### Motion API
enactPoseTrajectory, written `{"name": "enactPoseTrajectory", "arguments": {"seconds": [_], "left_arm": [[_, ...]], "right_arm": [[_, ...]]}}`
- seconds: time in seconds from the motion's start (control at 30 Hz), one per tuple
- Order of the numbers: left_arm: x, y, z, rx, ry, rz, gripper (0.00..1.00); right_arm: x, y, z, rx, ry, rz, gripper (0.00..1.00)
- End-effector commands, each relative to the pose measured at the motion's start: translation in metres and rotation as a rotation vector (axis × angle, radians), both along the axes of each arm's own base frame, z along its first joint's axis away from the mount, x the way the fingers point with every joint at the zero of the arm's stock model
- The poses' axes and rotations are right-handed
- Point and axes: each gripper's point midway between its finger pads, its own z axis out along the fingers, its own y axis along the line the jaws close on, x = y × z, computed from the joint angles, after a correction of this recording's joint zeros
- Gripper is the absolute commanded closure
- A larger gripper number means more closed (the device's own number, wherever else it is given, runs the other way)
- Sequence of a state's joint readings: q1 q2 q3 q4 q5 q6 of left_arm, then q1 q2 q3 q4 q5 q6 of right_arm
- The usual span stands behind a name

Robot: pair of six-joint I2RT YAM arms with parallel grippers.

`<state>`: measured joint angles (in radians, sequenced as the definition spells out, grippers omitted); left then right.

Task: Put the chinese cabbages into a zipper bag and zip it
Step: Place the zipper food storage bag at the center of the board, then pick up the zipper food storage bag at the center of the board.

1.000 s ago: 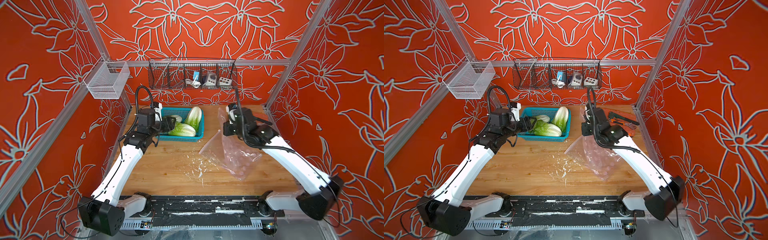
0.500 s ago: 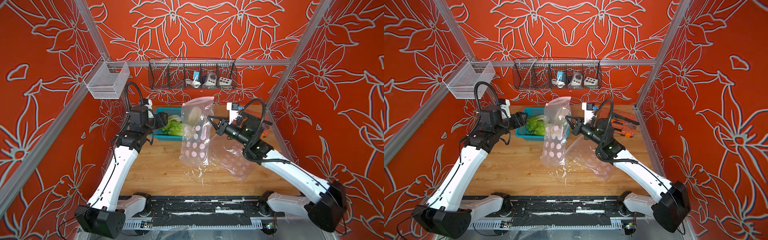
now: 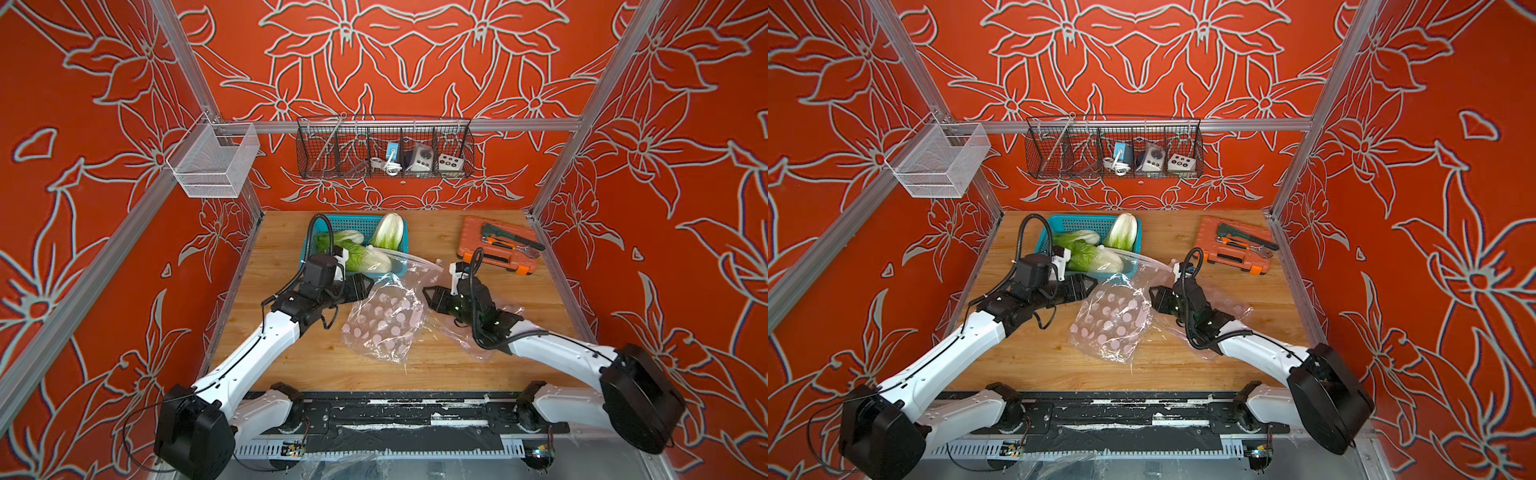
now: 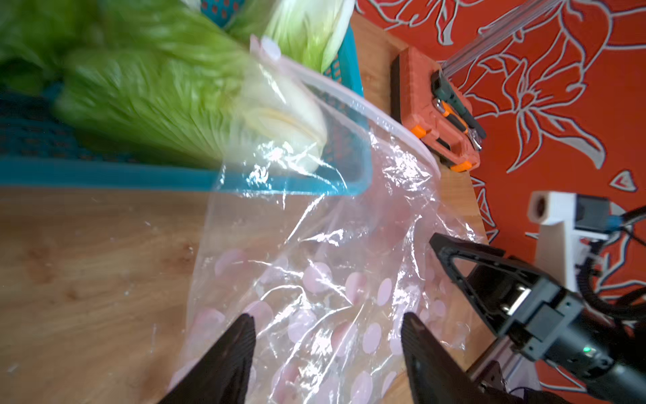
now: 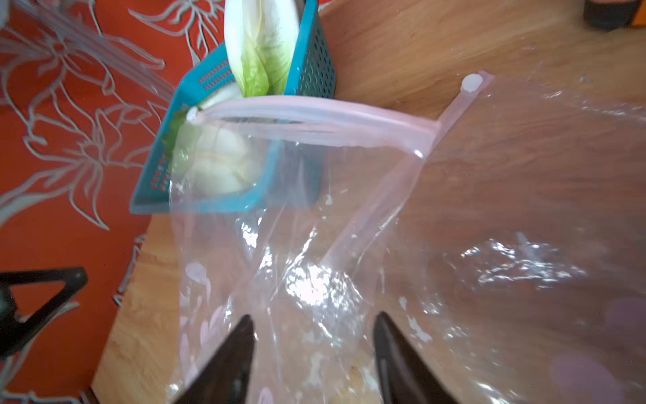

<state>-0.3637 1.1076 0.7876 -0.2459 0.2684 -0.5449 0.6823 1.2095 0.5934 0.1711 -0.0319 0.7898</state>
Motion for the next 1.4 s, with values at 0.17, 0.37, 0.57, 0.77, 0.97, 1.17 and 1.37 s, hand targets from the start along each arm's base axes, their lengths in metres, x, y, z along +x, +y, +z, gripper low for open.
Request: {"name": "enactPoseTrajectory", "arguments": {"seconds": [0.17,0.37,0.57,0.77,0.97,1.17,1.37], "left_arm": [[0.012,-0.014,0.0,-0.053,-0.019,-0.037,0.34],[0.011,-0.016,0.006,-0.044,-0.025,-0.058,0.35],[0.01,-0.017,0.002,-0.041,-0.01,-0.066,0.35],[0.012,-0.016,0.006,-0.038,-0.018,-0.058,0.35],[0.012,-0.013,0.008,-0.028,-0.019,-0.042,0.35],[0.019,-0.006,0.023,0.005,-0.047,-0.012,0.35],[0.031,0.018,0.067,0.049,-0.079,0.061,0.35]], "right_arm": [[-0.002,-0.023,-0.014,-0.1,0.28,0.326,0.07],[0.035,-0.021,0.022,-0.156,0.172,0.381,0.05],[0.081,-0.004,0.028,-0.269,0.116,0.475,0.1],[0.092,0.029,0.014,-0.24,0.165,0.638,0.27],[0.084,0.045,0.011,-0.189,0.184,0.688,0.57],[0.068,0.051,0.026,-0.085,0.207,0.689,0.95],[0.047,0.07,0.077,0.168,0.141,0.598,1.0]]}}
